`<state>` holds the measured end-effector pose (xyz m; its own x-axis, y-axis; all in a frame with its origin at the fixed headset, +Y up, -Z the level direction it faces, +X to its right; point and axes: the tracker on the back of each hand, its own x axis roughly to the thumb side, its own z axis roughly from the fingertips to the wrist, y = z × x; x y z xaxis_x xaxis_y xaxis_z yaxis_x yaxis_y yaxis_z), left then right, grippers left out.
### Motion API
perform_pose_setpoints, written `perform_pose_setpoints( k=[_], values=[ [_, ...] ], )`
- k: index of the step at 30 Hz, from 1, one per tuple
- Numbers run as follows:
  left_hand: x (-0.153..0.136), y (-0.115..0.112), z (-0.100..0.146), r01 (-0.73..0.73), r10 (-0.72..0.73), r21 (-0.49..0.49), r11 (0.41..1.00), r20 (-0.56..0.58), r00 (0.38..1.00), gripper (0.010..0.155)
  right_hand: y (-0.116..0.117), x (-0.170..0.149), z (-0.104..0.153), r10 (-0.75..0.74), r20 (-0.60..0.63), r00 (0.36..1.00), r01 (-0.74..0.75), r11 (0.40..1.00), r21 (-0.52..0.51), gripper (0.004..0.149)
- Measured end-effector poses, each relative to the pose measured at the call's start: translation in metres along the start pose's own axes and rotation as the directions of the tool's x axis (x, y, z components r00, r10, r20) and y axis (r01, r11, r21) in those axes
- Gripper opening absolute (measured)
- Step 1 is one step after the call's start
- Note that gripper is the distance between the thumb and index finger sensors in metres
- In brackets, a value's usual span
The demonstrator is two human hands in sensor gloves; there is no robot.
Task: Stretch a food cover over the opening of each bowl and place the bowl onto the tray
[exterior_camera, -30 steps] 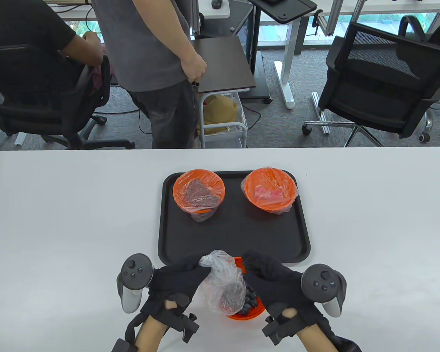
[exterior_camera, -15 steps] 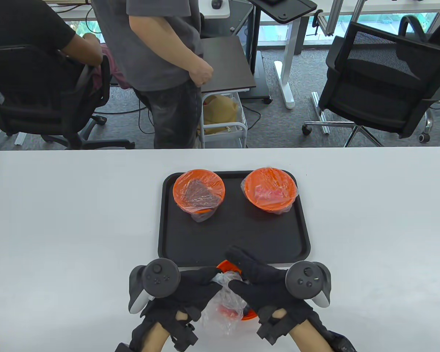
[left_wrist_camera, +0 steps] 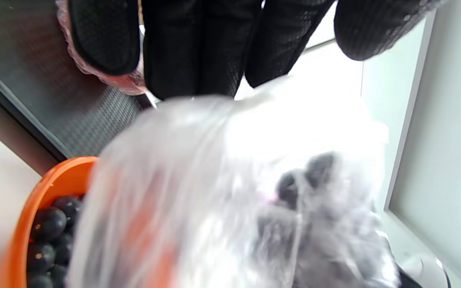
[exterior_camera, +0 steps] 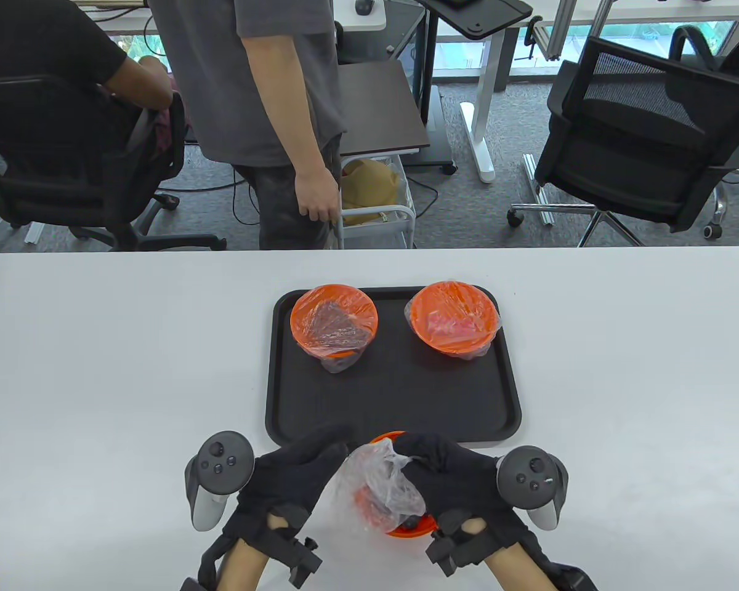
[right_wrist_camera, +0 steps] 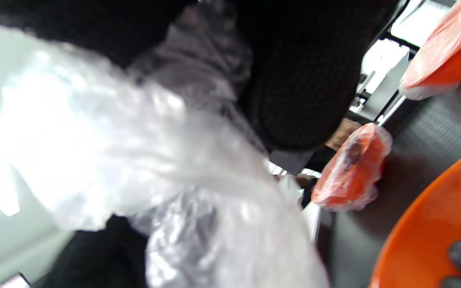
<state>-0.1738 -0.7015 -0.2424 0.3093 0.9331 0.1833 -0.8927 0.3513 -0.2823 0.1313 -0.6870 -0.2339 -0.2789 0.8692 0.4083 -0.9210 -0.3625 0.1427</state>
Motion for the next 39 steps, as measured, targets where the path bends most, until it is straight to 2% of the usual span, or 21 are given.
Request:
perform_pose_setpoints(
  k=[3,6,8,10,11,14,19,22,25,27,29,31,34,36,39],
  values=[
    [-0.013,-0.005,-0.007,-0.104,0.102,-0.076,0.992,-0.035,0.994,0.073,0.001,-0.004,-0.001,-0.156,0.013,0.988,0.155,0.987,0.036,0.043],
    [-0.024,-0.014,-0.015,-0.268,0.260,-0.221,0.938,-0.064,0.963,0.090,0.005,-0.009,-0.003,-0.366,0.022,0.930,0.362,0.926,0.104,0.041],
    [-0.030,-0.013,-0.018,-0.388,0.379,-0.219,0.895,-0.082,0.922,0.091,0.007,-0.011,-0.003,-0.508,-0.002,0.861,0.502,0.851,0.154,0.041],
    [-0.035,-0.010,-0.020,-0.441,0.432,-0.163,0.883,-0.090,0.898,0.085,0.008,-0.012,-0.004,-0.587,-0.007,0.809,0.577,0.792,0.198,0.041],
    [-0.036,-0.010,-0.021,-0.442,0.432,-0.179,0.879,-0.091,0.897,0.083,0.009,-0.012,-0.003,-0.611,-0.016,0.791,0.601,0.772,0.205,0.041],
    [-0.027,-0.019,-0.021,-0.424,0.423,-0.276,0.863,-0.068,0.904,0.085,0.009,-0.013,-0.004,-0.593,-0.022,0.805,0.588,0.792,0.166,0.041],
    [-0.007,-0.046,-0.017,-0.327,0.345,-0.451,0.830,-0.045,0.938,0.101,0.010,-0.013,0.002,-0.399,-0.049,0.916,0.400,0.916,0.029,0.041],
    [-0.007,-0.053,-0.015,-0.356,0.378,-0.481,0.801,-0.054,0.924,0.108,0.008,-0.009,0.007,-0.273,-0.034,0.962,0.270,0.960,-0.068,0.041],
    [-0.011,-0.050,-0.013,-0.414,0.441,-0.471,0.779,-0.058,0.896,0.111,0.003,-0.006,0.011,-0.251,-0.024,0.968,0.245,0.958,-0.151,0.041],
    [-0.013,-0.047,-0.012,-0.467,0.500,-0.478,0.744,-0.067,0.864,0.112,-0.001,-0.005,0.014,-0.241,-0.040,0.970,0.227,0.949,-0.220,0.041],
    [-0.014,-0.047,-0.012,-0.497,0.527,-0.487,0.718,-0.085,0.846,0.108,-0.001,-0.004,0.015,-0.212,-0.045,0.976,0.195,0.950,-0.245,0.042],
    [-0.011,-0.048,-0.012,-0.472,0.497,-0.489,0.733,-0.088,0.863,0.101,0.001,-0.002,0.015,-0.187,-0.045,0.981,0.170,0.955,-0.244,0.042],
    [-0.007,-0.048,-0.013,-0.393,0.397,-0.404,0.826,-0.079,0.915,0.080,0.003,0.001,0.016,-0.155,-0.036,0.987,0.142,0.961,-0.238,0.042],
    [-0.005,-0.045,-0.012,-0.375,0.372,-0.299,0.878,-0.068,0.926,0.065,0.003,0.001,0.016,-0.158,-0.028,0.987,0.147,0.962,-0.229,0.042],
    [-0.006,-0.039,-0.011,-0.381,0.378,-0.226,0.897,-0.057,0.924,0.048,0.005,-0.001,0.016,-0.199,-0.032,0.980,0.188,0.961,-0.203,0.043]
  ],
)
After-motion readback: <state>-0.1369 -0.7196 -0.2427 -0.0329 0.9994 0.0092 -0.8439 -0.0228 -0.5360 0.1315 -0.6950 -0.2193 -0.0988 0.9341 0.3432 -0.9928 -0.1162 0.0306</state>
